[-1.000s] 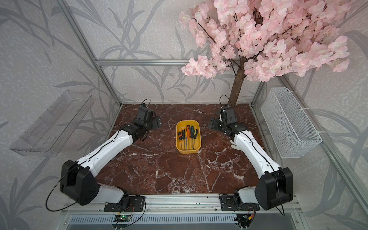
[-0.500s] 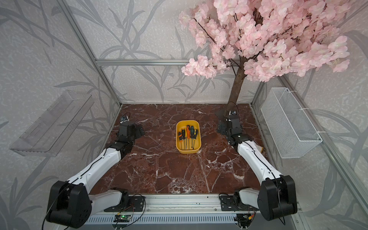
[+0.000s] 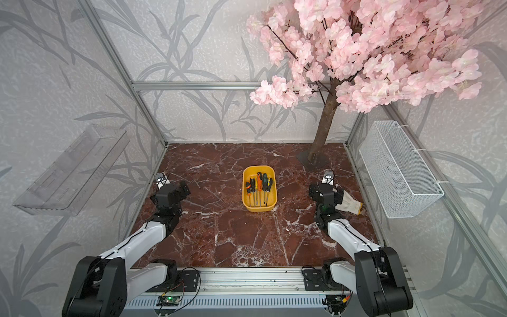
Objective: Put the screwdriver on the desktop into the storage box
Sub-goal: Reset both arms
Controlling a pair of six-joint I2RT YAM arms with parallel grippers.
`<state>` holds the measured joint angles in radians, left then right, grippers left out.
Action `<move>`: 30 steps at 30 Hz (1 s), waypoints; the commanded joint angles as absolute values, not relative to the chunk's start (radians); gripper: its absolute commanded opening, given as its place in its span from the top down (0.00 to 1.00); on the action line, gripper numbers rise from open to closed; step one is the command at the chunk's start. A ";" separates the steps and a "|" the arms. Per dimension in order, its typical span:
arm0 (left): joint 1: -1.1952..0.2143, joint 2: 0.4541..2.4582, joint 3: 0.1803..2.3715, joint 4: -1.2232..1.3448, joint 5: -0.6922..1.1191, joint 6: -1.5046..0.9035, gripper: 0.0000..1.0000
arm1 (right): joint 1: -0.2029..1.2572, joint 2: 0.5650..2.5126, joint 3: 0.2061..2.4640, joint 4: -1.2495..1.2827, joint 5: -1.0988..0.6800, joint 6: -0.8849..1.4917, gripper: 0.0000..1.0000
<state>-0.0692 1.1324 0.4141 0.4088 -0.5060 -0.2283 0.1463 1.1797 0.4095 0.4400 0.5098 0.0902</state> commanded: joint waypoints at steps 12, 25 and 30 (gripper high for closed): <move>-0.060 1.286 0.257 0.955 -0.512 -0.152 0.00 | 0.133 1.403 0.346 0.881 0.555 0.060 0.01; -0.075 1.544 0.219 1.323 -0.323 -0.010 0.00 | 0.035 1.602 0.336 1.077 0.273 0.068 0.01; -0.072 1.531 0.229 1.277 -0.320 -0.016 0.00 | 0.040 1.596 0.349 1.043 0.274 0.060 0.01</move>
<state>-0.0723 1.5398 0.2184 1.2430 -0.3405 -0.0364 0.0360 1.5772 0.3470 0.9695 0.3092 0.0658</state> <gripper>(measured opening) 0.998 0.989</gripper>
